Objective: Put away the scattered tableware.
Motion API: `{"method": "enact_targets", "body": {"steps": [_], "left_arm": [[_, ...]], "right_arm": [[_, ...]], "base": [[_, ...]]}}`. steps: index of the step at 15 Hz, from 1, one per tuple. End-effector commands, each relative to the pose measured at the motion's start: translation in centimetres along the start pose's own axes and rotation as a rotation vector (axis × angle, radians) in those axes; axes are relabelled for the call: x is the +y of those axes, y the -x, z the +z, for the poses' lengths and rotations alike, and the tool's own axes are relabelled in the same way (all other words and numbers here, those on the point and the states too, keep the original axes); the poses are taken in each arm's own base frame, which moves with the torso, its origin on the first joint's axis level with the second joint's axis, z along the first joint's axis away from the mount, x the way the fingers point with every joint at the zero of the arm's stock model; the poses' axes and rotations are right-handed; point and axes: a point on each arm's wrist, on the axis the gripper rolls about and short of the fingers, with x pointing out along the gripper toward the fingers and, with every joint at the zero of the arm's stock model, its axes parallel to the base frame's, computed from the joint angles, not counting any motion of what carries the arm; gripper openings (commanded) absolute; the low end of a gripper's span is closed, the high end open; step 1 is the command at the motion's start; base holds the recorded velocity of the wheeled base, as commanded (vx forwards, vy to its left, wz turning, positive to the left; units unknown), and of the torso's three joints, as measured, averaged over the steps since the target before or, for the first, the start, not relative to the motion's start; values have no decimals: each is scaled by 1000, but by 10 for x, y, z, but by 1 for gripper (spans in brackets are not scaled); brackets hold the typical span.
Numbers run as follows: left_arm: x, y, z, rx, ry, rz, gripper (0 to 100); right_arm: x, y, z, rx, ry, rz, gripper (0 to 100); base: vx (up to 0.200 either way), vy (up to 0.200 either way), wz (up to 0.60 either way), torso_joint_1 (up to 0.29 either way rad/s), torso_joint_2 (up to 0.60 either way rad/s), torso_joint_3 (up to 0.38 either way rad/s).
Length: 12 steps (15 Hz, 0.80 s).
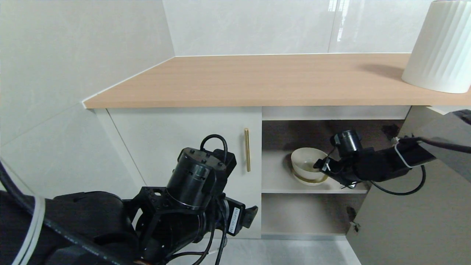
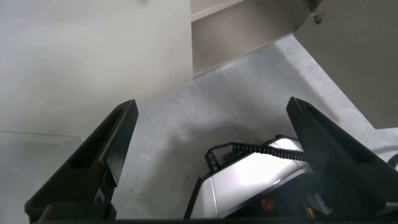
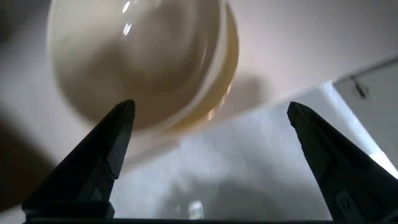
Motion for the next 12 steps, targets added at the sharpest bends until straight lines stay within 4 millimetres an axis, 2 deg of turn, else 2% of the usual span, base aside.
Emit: {"method": "enact_targets", "body": {"steps": [1,4,7,9,11,12], "left_arm": [[2,3,1,-12,8,20,100],[18,6,2,-21,76,66,100],[40,21,1,-44,135,110,100],[43,29,-3,-49,176,108,100],[49,35,1,-73,193,118,100],[51,36,2,-79,200,122,100]], "right_arm": [[10,37,9,9,11,56,100],[17,85,7,69,73,111,100],[17,154,0,120,188,179,100],[14,202,2,129,244,243,100],[10,247,-5,137,294,298,100],[6,262,-11,164,326,305,100]], "base": [[0,0,0,0,0,0],[0,0,0,0,0,0],[0,0,0,0,0,0],[0,0,0,0,0,0],[0,0,0,0,0,0],[0,0,0,0,0,0]]}}
